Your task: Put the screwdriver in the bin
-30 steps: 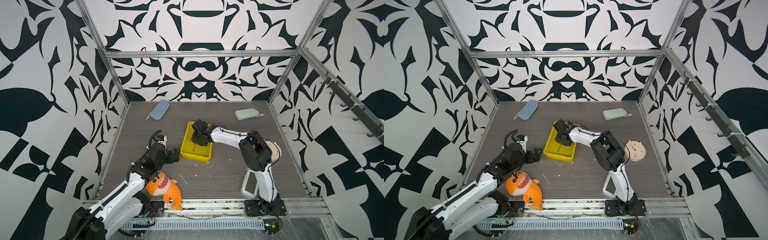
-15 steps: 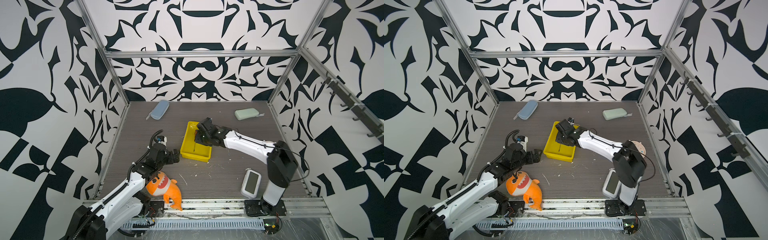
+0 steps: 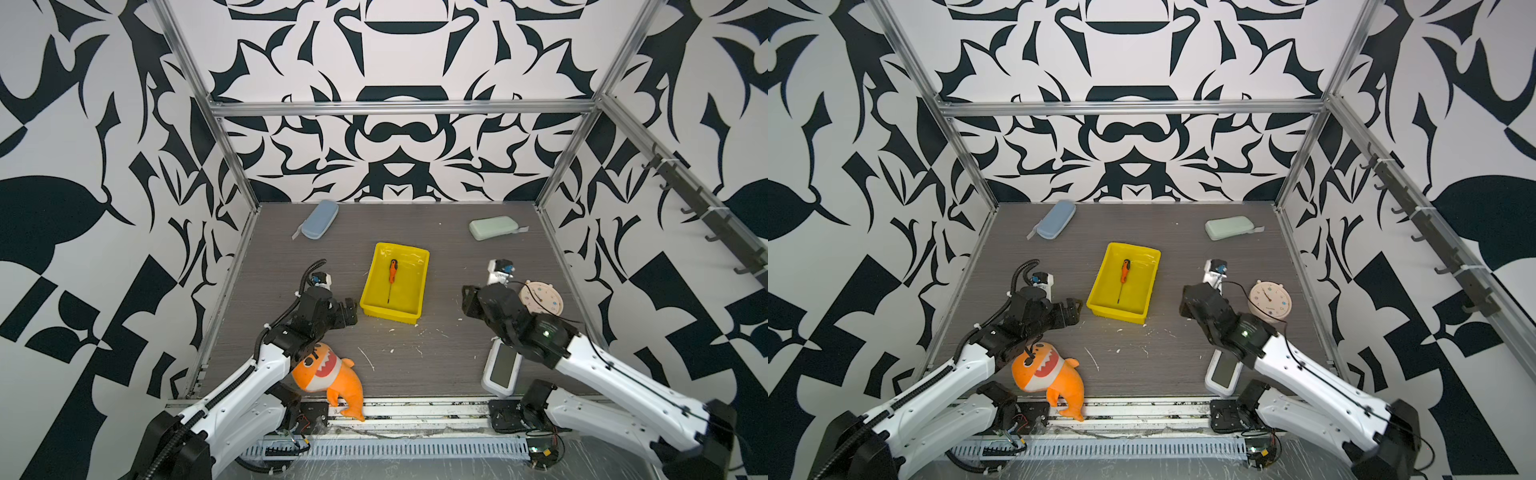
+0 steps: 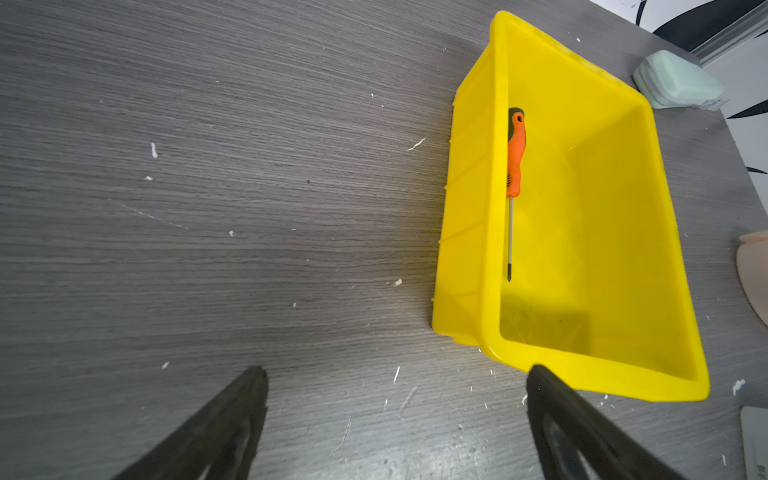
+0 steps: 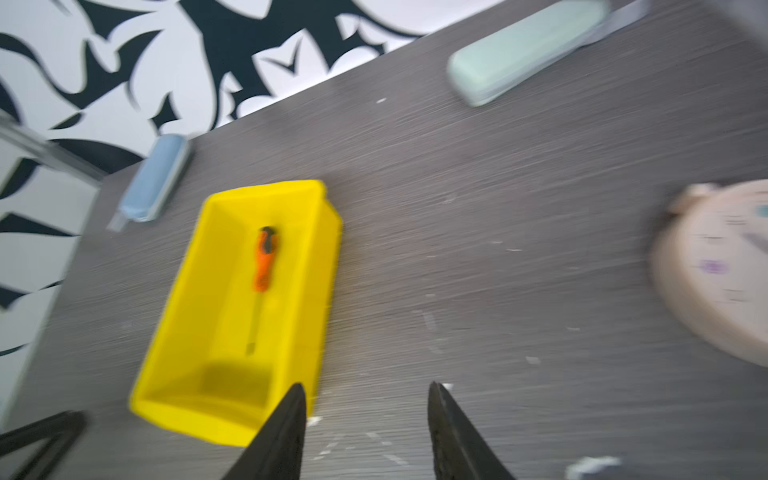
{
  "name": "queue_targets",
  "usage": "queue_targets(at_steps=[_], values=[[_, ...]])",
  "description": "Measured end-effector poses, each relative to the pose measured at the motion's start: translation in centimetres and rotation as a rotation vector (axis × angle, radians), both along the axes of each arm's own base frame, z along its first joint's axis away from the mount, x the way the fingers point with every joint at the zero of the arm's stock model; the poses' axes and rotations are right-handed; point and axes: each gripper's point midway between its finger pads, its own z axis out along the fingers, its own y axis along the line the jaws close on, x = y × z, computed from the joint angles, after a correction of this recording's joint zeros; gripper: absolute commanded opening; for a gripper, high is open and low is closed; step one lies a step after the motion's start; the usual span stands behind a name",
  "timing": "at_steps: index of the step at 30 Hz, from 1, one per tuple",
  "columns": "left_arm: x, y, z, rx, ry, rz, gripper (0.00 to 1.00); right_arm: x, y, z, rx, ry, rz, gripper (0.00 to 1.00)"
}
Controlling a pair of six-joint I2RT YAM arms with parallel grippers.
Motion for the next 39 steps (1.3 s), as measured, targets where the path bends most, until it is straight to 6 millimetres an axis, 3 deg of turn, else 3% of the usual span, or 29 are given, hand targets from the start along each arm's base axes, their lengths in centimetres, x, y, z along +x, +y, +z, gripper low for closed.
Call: queue_targets(at_steps=[4,12,14,16,18,22,24,30,36,39], values=[[0.0,0.1,0.0,0.001,0.0,0.005,1.0,-0.2,-2.2,-1.0,-0.149,-0.058,-0.006,0.47],[0.1,0.0,-0.1,0.005,0.014,0.008,1.0,2.9,-3.4,-1.0,-0.509,-0.274,-0.013,0.48],[0.1,0.0,-0.1,0.007,0.018,0.008,1.0,3.7,-4.0,-2.9,-0.576,-0.322,-0.023,0.48],[0.1,0.0,-0.2,0.009,0.024,0.011,1.0,3.9,-5.7,-5.8,-0.669,-0.303,-0.018,0.56],[0.1,0.1,-0.4,0.011,0.029,0.011,1.0,4.1,-7.2,-7.4,-0.736,-0.26,-0.013,0.64],[0.0,0.1,-0.4,0.013,0.032,0.011,1.0,5.5,-8.1,-7.0,-0.724,-0.271,-0.007,0.66],[0.0,0.1,-0.4,0.013,0.032,0.011,1.0,6.2,-8.9,-7.3,-0.712,-0.268,-0.029,0.73],[0.0,0.1,-0.4,0.014,0.033,0.011,1.0,8.0,-11.1,-9.9,-0.708,-0.177,-0.058,0.8],[0.2,0.8,-0.5,0.043,0.035,0.046,1.0,10.7,-11.2,-10.0,-0.648,-0.222,-0.09,0.83],[0.4,1.2,-0.4,0.055,0.027,0.068,1.0,10.9,-11.2,-10.8,-0.64,-0.221,-0.091,0.85]])
